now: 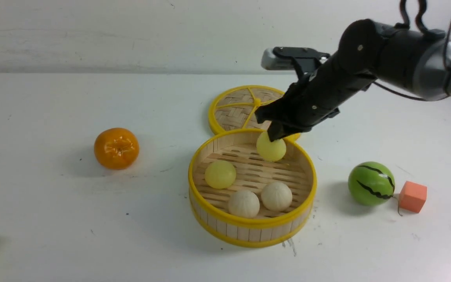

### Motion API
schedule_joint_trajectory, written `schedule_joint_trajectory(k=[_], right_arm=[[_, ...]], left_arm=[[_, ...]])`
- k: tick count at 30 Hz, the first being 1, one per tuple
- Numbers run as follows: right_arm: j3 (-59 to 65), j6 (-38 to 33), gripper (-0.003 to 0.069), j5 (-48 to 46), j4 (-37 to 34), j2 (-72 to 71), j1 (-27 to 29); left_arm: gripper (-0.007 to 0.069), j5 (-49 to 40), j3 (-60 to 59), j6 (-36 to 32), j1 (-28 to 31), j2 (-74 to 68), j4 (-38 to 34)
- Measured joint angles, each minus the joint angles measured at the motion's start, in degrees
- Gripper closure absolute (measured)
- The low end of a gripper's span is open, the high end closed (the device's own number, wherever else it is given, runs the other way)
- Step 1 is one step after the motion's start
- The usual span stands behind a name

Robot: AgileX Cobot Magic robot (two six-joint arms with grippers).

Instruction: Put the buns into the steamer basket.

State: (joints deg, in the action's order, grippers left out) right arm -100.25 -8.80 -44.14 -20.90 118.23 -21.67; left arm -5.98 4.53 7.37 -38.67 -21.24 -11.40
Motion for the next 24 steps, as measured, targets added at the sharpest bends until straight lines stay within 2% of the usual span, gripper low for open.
schedule_joint_trajectory(k=[5, 8, 10, 11, 12, 13, 14, 16, 20, 23, 24], right_arm=[[0.0, 0.0, 0.0617, 3.35, 0.28, 3.75, -1.21], [0.0, 0.0, 0.0528, 4.77, 0.45, 5.28, -1.21], [0.0, 0.0, 0.0444, 5.24, 0.39, 5.09, -1.21], [0.0, 0.0, 0.0434, 5.3, 0.39, 5.03, -1.21], [0.0, 0.0, 0.035, 5.17, 0.34, 4.24, -1.21], [0.0, 0.0, 0.0341, 5.12, 0.27, 4.09, -1.21], [0.0, 0.0, 0.0283, 4.25, 0.27, 2.79, -1.21], [0.0, 0.06, 0.0226, 0.85, 0.55, -0.78, -1.21], [0.81, 2.38, 0.0235, -7.14, 3.51, -8.79, -1.21], [5.9, 7.41, 0.0351, -14.26, 7.62, -18.52, -1.21], [6.33, 7.41, 0.0351, -14.26, 7.62, -19.08, -1.21]], left_arm=[[0.048, 0.0, 0.0, 0.0, 0.0, 0.0, 0.0], [0.0476, 0.0, 0.0, 0.0, 0.0, 0.0, 0.0], [0.0473, 0.0, 0.0, 0.0, 0.0, 0.0, 0.0], [0.0473, 0.0, 0.0, 0.0, 0.0, 0.0, 0.0], [0.047, 0.0, 0.0, 0.0, 0.0, 0.0, 0.0], [0.047, 0.0, 0.0, 0.0, 0.0, 0.0, 0.0], [0.047, 0.0, 0.0, 0.0, 0.0, 0.0, 0.0], [0.047, 0.0, 0.0, 0.0, 0.0, 0.0, 0.0], [0.0464, 0.0, 0.0, 0.0, 0.0, 0.0, 0.0], [0.0459, 0.0, 0.0, 0.0, 0.0, 0.0, 0.0], [0.0459, 0.0, 0.0, 0.0, 0.0, 0.0, 0.0]])
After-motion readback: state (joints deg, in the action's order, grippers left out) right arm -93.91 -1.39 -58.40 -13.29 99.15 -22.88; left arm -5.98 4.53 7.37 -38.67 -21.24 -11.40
